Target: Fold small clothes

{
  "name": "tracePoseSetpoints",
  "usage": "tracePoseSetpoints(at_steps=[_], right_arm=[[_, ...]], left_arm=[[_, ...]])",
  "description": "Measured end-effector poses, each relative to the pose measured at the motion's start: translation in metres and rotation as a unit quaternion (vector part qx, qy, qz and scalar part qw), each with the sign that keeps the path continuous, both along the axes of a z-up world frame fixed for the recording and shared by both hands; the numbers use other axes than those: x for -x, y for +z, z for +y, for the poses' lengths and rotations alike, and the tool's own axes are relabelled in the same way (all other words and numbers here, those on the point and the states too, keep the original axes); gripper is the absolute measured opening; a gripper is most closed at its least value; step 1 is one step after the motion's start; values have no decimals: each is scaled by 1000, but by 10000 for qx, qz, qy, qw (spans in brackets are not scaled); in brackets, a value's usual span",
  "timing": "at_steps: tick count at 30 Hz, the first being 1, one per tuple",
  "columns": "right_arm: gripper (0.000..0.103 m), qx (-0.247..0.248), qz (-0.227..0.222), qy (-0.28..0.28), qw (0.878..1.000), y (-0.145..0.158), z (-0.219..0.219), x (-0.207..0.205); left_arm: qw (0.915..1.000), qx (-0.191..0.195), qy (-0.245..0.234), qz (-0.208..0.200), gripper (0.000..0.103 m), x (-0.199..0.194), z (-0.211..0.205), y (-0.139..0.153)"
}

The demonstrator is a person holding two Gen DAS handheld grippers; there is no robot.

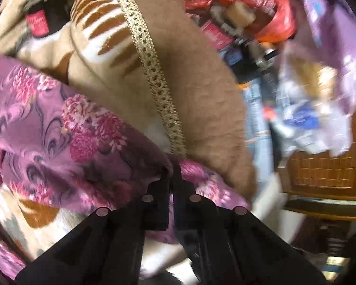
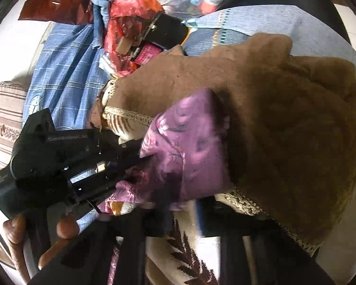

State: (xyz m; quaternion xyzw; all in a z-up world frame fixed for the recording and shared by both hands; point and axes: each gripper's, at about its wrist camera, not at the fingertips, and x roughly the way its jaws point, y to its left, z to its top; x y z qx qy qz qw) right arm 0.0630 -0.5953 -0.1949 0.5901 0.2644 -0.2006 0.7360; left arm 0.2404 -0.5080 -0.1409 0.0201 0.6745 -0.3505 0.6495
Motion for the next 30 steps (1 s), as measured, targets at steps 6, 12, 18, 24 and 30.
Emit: tracePoseSetpoints(at_steps=[6, 12, 18, 24, 30], right_arm=[[8, 1566, -1311, 689, 9765, 71, 35, 4], [8, 2778, -2251, 2345, 9040, 152, 146, -4], [8, 3203, -2408, 4121, 8183, 178, 292, -32], [15, 2740, -1719, 5618, 7614, 107, 415, -80], [31, 2153, 57, 6268, 7488, 18, 438, -105]], left_arm=[[9809, 1853, 568, 168, 0, -8, 106, 91], [9449, 3065, 1149, 26, 0, -10, 275, 149], [9214, 3231, 2144, -247, 0, 15, 446, 113], [9177, 2636, 2972, -63, 0, 19, 549, -3], [9195, 2010, 3375, 138, 13, 29, 578, -71]])
